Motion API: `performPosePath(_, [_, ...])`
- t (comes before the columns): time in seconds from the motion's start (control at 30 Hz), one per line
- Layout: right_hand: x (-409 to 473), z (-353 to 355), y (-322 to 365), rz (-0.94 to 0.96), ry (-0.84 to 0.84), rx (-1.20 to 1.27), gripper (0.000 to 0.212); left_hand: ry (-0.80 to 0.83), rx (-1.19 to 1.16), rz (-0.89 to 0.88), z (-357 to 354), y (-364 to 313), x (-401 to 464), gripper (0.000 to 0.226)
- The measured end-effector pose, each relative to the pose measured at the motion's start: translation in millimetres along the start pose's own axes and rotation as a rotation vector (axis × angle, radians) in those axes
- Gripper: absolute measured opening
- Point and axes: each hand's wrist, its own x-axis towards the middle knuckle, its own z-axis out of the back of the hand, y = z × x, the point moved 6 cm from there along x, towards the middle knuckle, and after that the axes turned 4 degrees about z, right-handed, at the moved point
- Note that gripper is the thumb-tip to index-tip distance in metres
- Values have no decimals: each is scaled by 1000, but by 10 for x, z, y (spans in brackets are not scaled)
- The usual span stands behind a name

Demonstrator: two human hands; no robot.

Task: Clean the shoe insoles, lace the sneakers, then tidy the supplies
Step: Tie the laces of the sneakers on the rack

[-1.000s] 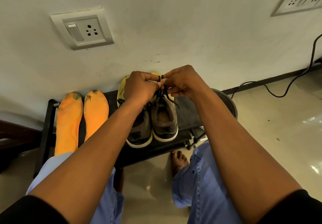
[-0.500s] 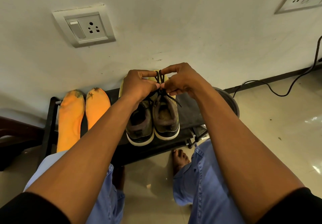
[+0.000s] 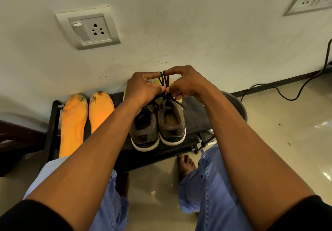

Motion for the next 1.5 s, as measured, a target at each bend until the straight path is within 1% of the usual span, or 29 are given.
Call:
performPosePath(0.13, [12,-10,4,22,2,-8,63,7,20,-13,10,-7,18,48])
performPosePath(0.27, [40,-13,1,38,4,-39,70,47,15,-10,1,-2,25,54])
performPosePath(0.43, [14,-14,18,34,20,6,68,34,-2,-31,-6,-9,29,54])
performPosePath(0.63, [18,-14,34,45,3,-33,74,47,0,-19,3,-23,19,57])
performPosePath(0.73, [-3,-10,36,22,-1,-21,62,28,-4,-33,-2,-16,27,58])
performPosePath(0.83, [-26,17,29,-18,-23,-11,40,3,36,-77,8,-33,37,55])
performPosePath(0.9, [-35,25,35,-30,-3,8,22,-11,70,-115,18,-52,35,54])
performPosePath(0.97, [-41,27,26,-53,25,29,11,-22,115,-158,24,-74,21,58])
performPosePath(1.17, [-54,13,9,-84,30,72,15,-9,302,-365,-24,-177,-69,73])
performPosePath(1.3, [-68,6,2,-99,18,80,29,0,376,-463,-58,-235,-124,82])
performPosePath(1.33, [-65,5,1,-97,10,80,28,9,379,-469,-62,-245,-131,84])
performPosePath(1.4, [-50,10,2,-83,-4,80,18,30,349,-450,-60,-241,-127,84])
performPosePath(1.43, [-45,14,7,-74,-6,75,13,37,327,-424,-58,-224,-114,84])
performPosePath(1.5, [-45,3,37,-60,4,53,11,52,287,-347,-50,-169,-79,80])
